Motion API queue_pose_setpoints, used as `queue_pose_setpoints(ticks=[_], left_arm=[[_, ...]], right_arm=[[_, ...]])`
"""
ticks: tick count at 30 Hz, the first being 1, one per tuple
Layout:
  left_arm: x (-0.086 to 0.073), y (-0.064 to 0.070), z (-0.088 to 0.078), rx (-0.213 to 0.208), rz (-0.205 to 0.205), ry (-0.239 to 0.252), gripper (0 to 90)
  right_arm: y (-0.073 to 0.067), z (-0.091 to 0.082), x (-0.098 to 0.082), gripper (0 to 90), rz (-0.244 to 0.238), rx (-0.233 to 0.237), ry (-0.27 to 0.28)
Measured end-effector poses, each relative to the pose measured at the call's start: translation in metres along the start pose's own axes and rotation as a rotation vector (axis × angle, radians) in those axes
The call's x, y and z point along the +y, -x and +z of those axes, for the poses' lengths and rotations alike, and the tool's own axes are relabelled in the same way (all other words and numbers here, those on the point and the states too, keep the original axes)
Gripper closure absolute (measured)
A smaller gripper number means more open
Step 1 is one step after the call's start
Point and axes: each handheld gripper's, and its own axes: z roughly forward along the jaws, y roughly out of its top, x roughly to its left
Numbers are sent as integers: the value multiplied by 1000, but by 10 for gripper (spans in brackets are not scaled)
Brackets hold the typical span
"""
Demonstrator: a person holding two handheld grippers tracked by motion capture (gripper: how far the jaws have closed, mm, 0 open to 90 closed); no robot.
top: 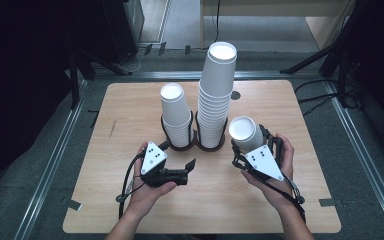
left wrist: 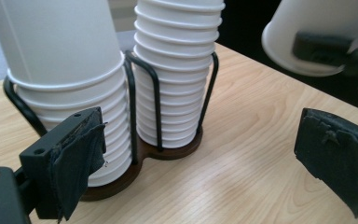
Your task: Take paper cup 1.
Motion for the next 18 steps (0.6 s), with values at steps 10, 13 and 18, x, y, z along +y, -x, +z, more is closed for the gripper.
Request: queue_pose_setpoints(ticks=[10, 13, 18], left_arm=[[4, 7, -3, -44, 17, 0, 20], [4, 11, -2, -65, 28, -8, 20], [5, 14, -2, -90, 33, -15, 20]], right_arm=[[-25, 2, -3, 143, -226, 28, 11], [-29, 2, -3, 143, -265, 27, 14], [-35, 1, -4, 144, -323, 19, 23]])
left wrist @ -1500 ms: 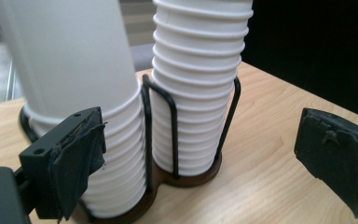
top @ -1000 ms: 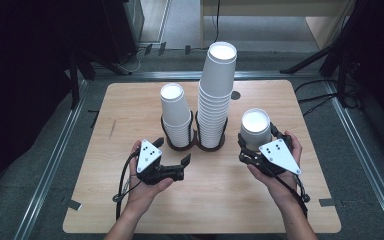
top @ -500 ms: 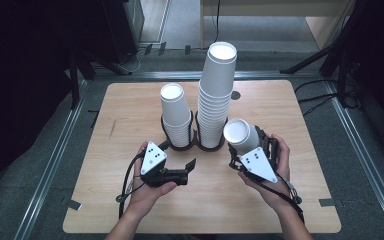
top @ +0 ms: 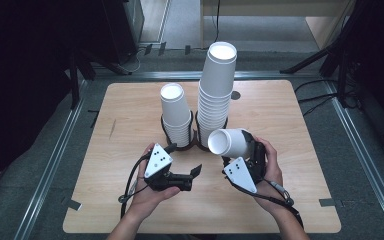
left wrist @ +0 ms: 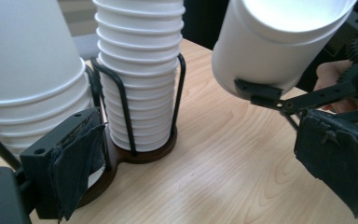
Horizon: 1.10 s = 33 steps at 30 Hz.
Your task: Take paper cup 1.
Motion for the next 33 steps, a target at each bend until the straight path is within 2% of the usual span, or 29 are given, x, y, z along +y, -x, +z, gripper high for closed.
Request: queue_pose_setpoints(ticks=[8, 13, 16, 27, 33], left_arm=[[1, 3, 0, -10, 0, 0, 21], [1, 6, 1, -26, 13, -10, 21], [2, 9, 1, -38, 28, -18, 21], [1, 16, 3, -59, 53, -28, 37], [2, 18, 3, -63, 62, -28, 47]], right_arm=[[-7, -2, 1, 144, -67, 18, 32], [-13, -3, 3, 144, -107, 30, 53], [-16, -3, 3, 144, -149, 40, 62], [-27, -5, 6, 143, -204, 75, 88], [-33, -6, 7, 143, -227, 115, 103]])
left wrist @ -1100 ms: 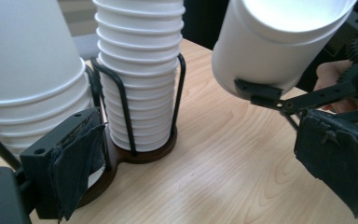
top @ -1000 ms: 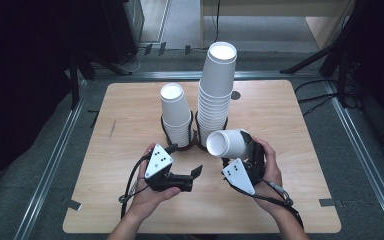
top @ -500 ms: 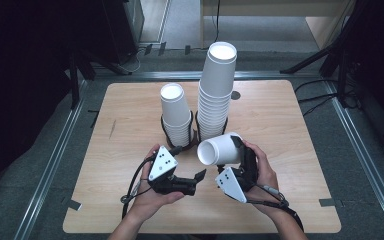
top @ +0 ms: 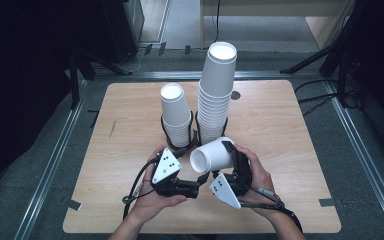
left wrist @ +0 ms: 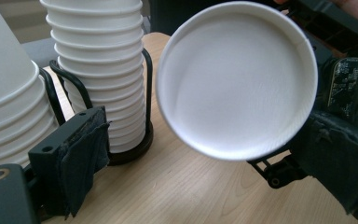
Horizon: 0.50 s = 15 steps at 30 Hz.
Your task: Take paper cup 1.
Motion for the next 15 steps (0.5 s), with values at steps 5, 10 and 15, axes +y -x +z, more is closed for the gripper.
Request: queue_pose_setpoints(ticks=[5, 10, 15], left_arm=[[0, 3, 1, -7, 8, -7, 53], [0, 4, 2, -16, 6, -9, 58], [0, 4, 3, -29, -7, -14, 66]], right_arm=[[-4, -1, 2, 143, -6, 23, 10], [-8, -1, 6, 143, -15, 44, 23], [-12, -1, 8, 143, -18, 61, 32]])
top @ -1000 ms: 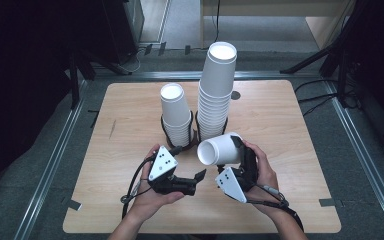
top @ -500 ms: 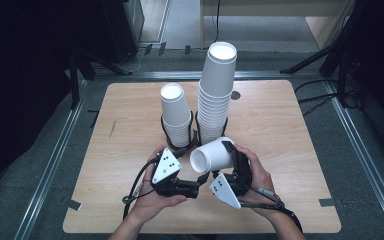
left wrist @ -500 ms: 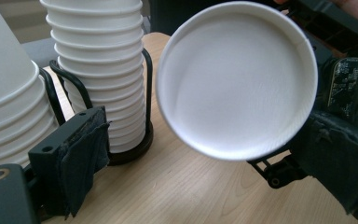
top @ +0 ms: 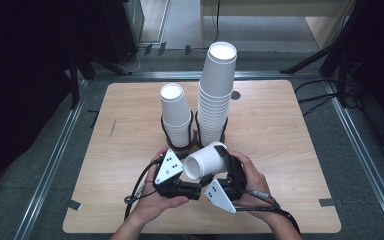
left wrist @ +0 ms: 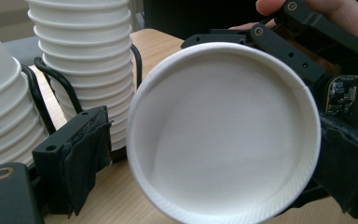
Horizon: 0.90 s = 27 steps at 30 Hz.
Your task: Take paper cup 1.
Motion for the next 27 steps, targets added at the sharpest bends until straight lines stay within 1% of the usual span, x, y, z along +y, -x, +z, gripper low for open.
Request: queue_pose_setpoints(ticks=[3, 5, 6, 9, 13, 18, 23, 27], left_arm=[[1, -1, 0, -9, -8, -3, 69], [0, 0, -1, -5, -4, 0, 110], [0, 0, -1, -10, -5, 1, 122], [1, 0, -1, -18, -9, -2, 129], [0, 0, 1, -19, -16, -15, 134], [0, 0, 2, -17, -20, -28, 143], [1, 0, 2, -29, -31, -30, 180], [1, 0, 1, -32, -34, -29, 185]], right_arm=[[-1, -1, 2, 143, -2, 7, 8], [-1, -1, 3, 143, 2, 8, 16], [-1, -1, 3, 143, 0, 10, 17], [-1, -2, 3, 143, -7, 11, 20], [-1, -3, 3, 143, -8, 12, 24], [-1, -2, 4, 143, -29, 10, 27], [-2, -2, 4, 142, -28, 12, 24], [-2, -3, 3, 142, -30, 10, 21]])
